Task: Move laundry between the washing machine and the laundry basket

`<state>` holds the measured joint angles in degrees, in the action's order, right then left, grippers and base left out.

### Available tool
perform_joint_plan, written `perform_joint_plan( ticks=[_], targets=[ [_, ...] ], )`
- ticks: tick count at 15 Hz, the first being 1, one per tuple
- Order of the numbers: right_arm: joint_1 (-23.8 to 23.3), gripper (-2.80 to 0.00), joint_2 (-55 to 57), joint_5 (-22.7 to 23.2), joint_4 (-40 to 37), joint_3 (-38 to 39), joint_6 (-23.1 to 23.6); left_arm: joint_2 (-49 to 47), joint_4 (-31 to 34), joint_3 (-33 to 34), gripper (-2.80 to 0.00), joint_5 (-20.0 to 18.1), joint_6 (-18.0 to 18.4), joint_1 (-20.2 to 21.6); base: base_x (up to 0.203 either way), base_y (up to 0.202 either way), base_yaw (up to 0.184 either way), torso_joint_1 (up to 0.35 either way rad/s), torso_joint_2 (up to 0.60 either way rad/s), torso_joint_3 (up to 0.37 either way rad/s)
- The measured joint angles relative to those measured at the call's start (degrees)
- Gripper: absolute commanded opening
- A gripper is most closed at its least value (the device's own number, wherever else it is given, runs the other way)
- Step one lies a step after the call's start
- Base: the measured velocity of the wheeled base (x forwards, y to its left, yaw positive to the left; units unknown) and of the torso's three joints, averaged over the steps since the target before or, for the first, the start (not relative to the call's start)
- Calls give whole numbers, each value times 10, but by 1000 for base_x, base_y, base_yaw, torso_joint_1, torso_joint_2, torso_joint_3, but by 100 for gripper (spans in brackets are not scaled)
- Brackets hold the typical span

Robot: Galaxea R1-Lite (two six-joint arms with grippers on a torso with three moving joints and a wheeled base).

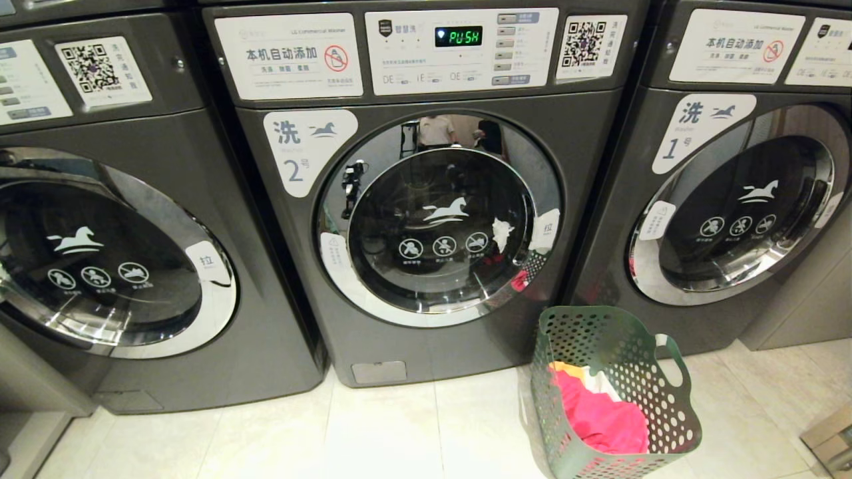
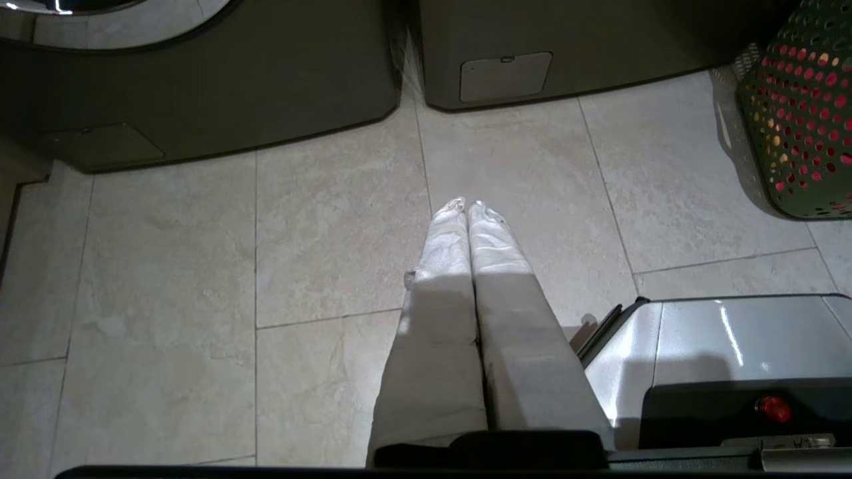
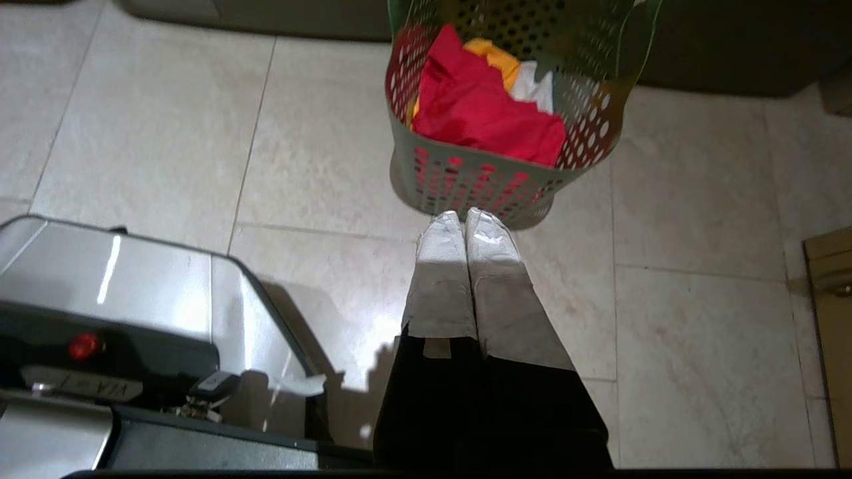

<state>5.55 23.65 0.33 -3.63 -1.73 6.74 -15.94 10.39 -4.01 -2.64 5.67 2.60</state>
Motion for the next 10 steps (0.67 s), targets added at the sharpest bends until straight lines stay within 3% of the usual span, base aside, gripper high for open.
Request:
perform_joint_plan(
  ticks=[5,8,10],
  targets=[
    [-43,-280,-181,0,-2,1,-7,101,-3,1,-280,-1,-2,-26,0,0,0,0,0,0],
    [-53,-280,-221,0,0,3,-9,142,-80,30,-280,20,-17,-28,0,0,0,0,0,0],
    [-54,-280,-231,0,0,4,-10,152,-97,37,-280,25,-22,-29,0,0,0,0,0,0]
  ],
)
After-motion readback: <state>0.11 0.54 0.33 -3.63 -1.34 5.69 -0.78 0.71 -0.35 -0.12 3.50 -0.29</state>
